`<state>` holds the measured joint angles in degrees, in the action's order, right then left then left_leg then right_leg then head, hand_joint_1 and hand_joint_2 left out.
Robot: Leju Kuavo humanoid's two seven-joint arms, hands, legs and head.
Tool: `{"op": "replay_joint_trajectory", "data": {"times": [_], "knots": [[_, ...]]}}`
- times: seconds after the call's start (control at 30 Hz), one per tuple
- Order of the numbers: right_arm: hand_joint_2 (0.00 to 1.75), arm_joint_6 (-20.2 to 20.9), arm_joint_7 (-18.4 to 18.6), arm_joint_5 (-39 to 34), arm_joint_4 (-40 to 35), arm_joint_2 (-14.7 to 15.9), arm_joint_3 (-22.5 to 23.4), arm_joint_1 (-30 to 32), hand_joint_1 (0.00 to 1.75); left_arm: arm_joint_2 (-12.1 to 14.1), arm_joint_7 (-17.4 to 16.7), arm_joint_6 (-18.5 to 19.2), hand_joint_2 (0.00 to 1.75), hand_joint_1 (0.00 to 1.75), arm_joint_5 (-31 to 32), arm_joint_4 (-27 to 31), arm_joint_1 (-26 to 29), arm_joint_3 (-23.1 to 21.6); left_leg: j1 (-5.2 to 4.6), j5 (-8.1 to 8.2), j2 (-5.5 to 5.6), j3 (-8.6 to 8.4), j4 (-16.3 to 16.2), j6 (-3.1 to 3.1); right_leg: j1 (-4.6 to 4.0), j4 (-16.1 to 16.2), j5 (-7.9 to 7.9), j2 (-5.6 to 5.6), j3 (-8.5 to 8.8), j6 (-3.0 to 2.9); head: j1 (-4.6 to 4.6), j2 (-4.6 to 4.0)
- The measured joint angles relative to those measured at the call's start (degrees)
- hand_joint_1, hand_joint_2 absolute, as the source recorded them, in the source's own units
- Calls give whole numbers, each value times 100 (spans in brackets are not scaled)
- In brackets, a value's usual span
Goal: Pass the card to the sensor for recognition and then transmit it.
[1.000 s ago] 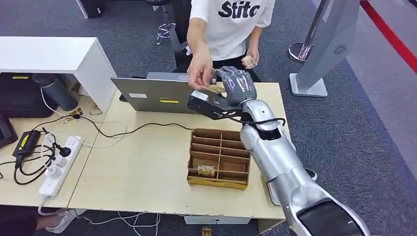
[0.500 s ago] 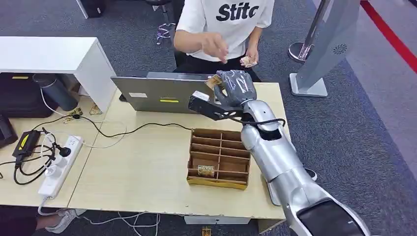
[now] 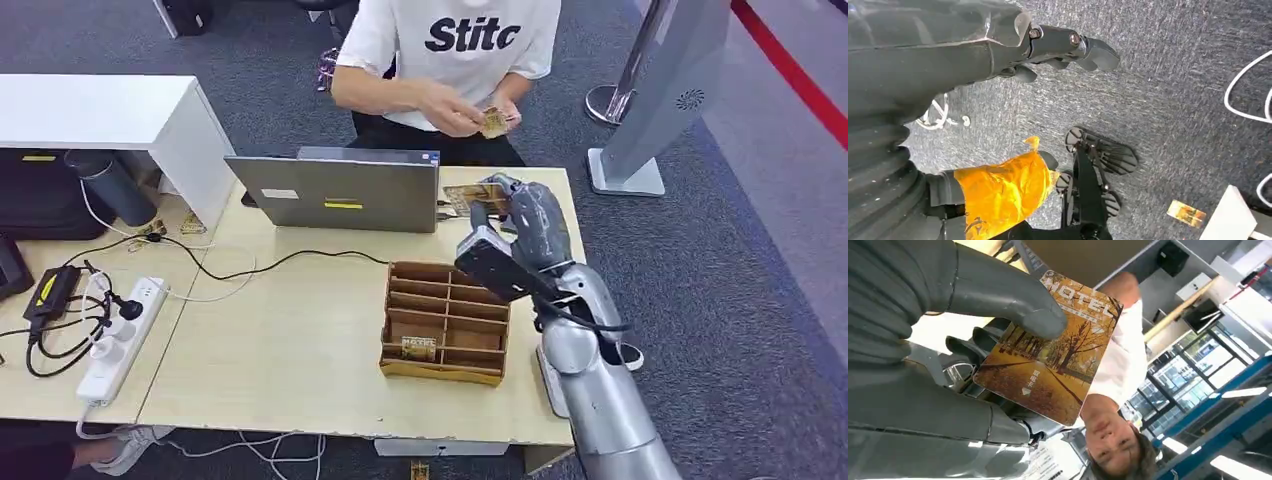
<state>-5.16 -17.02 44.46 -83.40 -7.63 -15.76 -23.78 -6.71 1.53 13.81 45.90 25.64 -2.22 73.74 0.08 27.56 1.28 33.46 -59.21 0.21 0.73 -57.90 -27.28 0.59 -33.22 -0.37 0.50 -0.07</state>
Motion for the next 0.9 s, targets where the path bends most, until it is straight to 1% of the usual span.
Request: {"op": "replay_joint_trajectory", "data": {"times": [0.07,0.13,0.2,0.27,0.37,0.47,0.6,0.8,0.9], "knots": [[175,57,-29,-146,-194,76,46,165,175,-28,-15,-7,175,0,-22,50,0,46,1,0,4,-2,-1,0,0,1,0,-3,2,0,0,0],[175,180,-70,-403,-471,199,134,500,175,-81,-66,9,175,0,-66,153,10,118,1,0,13,-2,-1,0,-1,2,-4,-11,5,5,-2,0],[175,254,-145,-647,-821,330,357,993,175,-197,-175,105,175,0,-118,416,45,219,0,2,19,2,-2,2,0,3,-7,-16,5,9,-2,0],[175,269,-175,-713,-1085,394,619,1423,175,-324,-276,188,175,0,-153,665,71,304,-1,12,15,4,-1,4,0,5,-8,-12,4,11,0,0],[175,586,-208,-962,-1366,457,1016,1886,175,-513,-358,251,175,0,-160,1023,78,422,-2,19,11,5,-1,14,0,7,-11,-10,5,14,-2,0],[175,603,49,-478,-1452,529,1171,2098,175,-608,-385,252,175,0,-107,1220,78,494,-2,19,5,3,-1,14,0,8,-11,-6,5,15,-2,0],[175,542,483,158,-1452,621,1169,2235,175,-651,-400,240,175,0,-63,1399,77,562,-2,18,4,3,-2,14,1,7,-11,-7,5,15,0,0],[175,599,721,426,-1397,761,1005,2248,175,-653,-413,234,175,0,9,1471,73,606,-1,17,3,2,-1,12,0,5,-10,-6,5,14,0,0],[175,601,931,666,-1314,831,877,2241,175,-651,-420,227,175,0,50,1471,73,610,-1,17,3,2,-1,13,0,5,-11,-7,6,14,0,0]]}}
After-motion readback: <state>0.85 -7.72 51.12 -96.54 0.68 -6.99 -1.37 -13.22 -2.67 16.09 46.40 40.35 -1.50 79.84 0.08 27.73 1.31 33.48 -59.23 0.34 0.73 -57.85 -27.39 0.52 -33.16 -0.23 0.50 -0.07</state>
